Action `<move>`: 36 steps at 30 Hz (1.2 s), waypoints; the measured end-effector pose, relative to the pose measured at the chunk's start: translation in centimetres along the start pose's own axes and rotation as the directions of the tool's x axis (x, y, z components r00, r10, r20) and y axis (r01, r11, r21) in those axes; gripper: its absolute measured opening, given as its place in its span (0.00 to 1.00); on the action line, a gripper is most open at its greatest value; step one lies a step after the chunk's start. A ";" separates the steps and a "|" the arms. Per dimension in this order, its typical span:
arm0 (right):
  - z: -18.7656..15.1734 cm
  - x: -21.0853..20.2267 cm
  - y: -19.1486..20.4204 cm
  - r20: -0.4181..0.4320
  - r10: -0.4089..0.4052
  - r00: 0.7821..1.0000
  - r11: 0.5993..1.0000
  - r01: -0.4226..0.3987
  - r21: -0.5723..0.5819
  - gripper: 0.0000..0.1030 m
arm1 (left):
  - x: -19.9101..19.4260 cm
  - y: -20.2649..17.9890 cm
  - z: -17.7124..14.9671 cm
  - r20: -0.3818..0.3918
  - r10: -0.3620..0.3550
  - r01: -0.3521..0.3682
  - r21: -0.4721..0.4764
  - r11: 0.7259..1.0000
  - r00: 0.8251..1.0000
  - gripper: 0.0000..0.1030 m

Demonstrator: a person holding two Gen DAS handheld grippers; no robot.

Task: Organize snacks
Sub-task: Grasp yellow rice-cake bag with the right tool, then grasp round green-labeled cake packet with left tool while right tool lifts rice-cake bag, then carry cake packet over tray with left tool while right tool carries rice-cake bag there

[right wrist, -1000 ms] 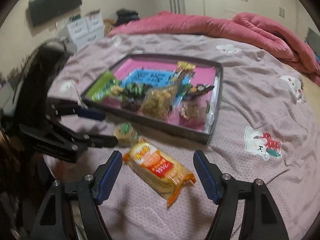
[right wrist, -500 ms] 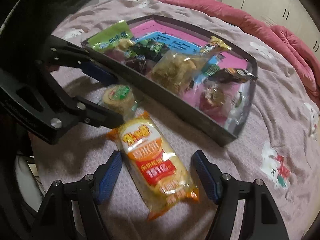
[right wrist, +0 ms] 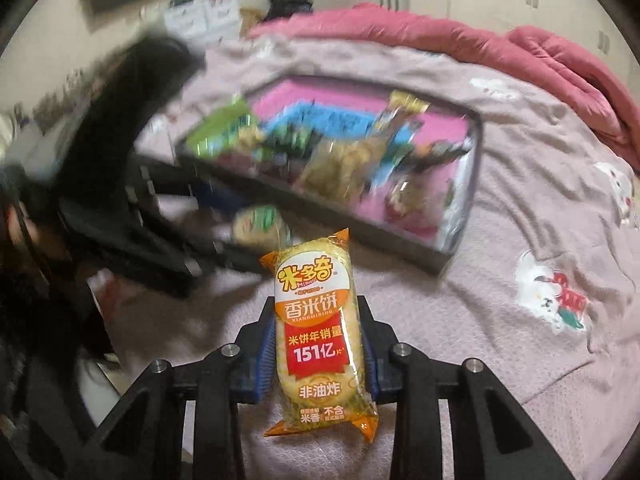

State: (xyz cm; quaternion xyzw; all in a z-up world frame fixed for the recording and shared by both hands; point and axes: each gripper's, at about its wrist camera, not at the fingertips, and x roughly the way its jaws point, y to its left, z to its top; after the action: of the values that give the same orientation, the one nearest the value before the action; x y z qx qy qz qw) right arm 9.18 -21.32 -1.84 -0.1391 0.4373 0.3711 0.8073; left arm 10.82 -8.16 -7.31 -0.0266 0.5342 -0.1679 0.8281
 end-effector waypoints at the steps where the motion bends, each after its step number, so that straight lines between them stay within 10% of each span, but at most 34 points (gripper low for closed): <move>1: 0.2 -0.4 -0.2 0.019 0.004 1.000 1.000 -0.004 0.016 0.35 | 0.1 -0.2 -0.1 0.001 0.018 -0.018 0.011 1.000 1.000 0.51; 36: 2.5 -3.1 -0.6 0.286 -0.028 0.958 0.970 -0.043 0.241 0.35 | -9.0 2.4 -0.4 0.217 0.004 0.029 -0.150 0.988 0.976 0.34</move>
State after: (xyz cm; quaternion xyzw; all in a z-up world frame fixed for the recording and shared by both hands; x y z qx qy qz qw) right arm 10.09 -21.84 2.06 0.0182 0.3585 0.3337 0.8717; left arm 7.73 -3.06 -0.15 -0.1114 0.4519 -0.1280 0.8758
